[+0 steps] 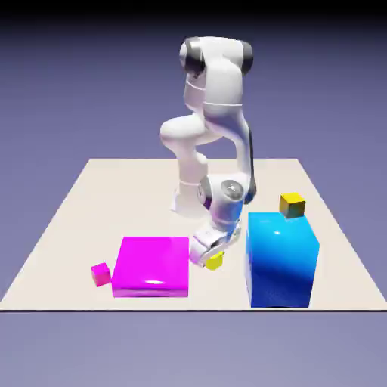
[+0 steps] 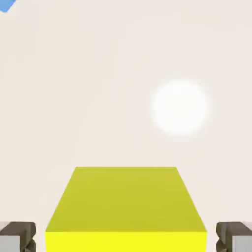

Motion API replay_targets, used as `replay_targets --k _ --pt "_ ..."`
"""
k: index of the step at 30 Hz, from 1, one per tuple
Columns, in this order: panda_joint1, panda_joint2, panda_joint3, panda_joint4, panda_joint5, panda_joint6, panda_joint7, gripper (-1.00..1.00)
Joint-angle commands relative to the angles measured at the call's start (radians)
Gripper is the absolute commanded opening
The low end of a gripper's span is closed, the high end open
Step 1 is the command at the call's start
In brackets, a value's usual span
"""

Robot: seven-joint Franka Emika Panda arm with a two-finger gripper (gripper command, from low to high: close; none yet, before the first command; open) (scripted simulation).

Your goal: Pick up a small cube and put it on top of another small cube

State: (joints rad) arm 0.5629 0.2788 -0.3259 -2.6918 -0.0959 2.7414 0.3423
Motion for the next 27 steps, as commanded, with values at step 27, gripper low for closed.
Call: replay_targets --k 27 --pt "0.055 -0.428 0.428 0.548 -0.121 -0.864 -0.594 -1.0"
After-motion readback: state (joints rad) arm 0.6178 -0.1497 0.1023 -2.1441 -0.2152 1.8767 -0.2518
